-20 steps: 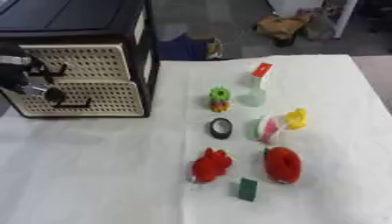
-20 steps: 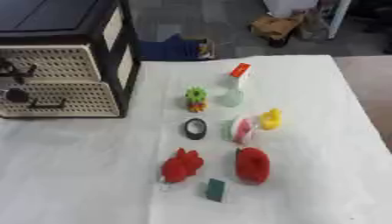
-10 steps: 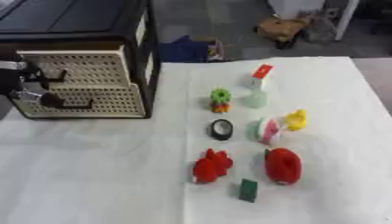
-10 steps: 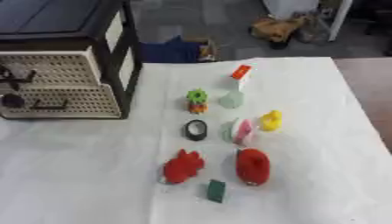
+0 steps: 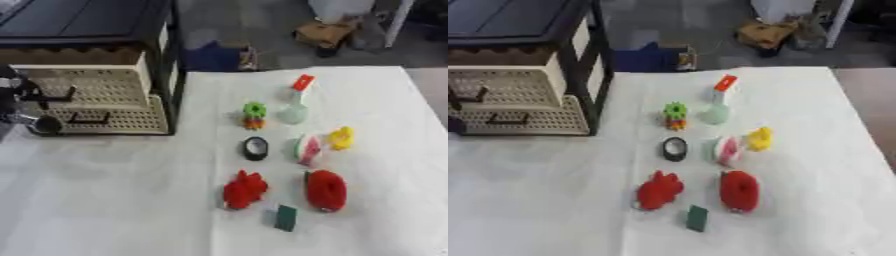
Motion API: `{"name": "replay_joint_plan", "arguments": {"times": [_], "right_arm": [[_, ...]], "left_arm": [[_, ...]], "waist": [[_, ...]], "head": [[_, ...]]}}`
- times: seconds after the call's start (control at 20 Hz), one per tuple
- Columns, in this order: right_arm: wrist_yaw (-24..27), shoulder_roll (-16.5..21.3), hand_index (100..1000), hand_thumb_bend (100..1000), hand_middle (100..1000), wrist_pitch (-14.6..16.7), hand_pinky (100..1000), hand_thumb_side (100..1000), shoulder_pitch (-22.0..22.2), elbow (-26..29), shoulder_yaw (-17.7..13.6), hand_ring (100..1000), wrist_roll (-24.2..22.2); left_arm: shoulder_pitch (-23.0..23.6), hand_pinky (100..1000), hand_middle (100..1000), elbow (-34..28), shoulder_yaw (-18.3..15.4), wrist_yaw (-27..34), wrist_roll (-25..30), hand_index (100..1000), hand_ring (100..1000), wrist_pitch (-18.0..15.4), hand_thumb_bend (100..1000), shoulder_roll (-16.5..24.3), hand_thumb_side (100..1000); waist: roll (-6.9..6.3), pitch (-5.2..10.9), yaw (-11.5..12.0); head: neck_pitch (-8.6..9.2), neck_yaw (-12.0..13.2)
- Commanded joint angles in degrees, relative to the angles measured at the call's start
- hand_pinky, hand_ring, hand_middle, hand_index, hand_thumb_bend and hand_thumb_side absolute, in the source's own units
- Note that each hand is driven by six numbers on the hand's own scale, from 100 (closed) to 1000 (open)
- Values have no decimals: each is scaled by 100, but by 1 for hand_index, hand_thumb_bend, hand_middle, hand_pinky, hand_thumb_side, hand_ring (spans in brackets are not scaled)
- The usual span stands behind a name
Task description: Pick up objects from table and place into drawer.
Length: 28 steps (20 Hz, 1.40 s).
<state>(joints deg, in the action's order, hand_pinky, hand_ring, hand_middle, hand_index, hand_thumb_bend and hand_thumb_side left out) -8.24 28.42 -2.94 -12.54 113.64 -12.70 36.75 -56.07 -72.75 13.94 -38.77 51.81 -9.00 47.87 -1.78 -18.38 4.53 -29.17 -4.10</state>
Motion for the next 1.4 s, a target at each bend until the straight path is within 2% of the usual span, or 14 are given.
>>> {"name": "replay_joint_plan", "arguments": {"times": [0.05,0.8,1.4], "right_arm": [[-2,101,802,100,582,-8,640,1000,-26,95,-53,626,23],[2,74,802,100,582,-8,641,1000,-26,95,-68,627,42],[0,65,802,100,583,4,641,1000,-51,95,-82,627,64]], "left_arm": [[25,100,100,-233,-69,161,16,796,100,155,812,355,1000],[651,100,100,-1215,-27,660,-52,804,100,539,783,833,1000],[1238,100,100,-2081,-149,1030,-166,800,100,800,761,1197,1000]], "waist": [[13,135,29],[34,145,59],[51,139,64]], "head": [[-13,3],[-3,4],[9,-26]]}}
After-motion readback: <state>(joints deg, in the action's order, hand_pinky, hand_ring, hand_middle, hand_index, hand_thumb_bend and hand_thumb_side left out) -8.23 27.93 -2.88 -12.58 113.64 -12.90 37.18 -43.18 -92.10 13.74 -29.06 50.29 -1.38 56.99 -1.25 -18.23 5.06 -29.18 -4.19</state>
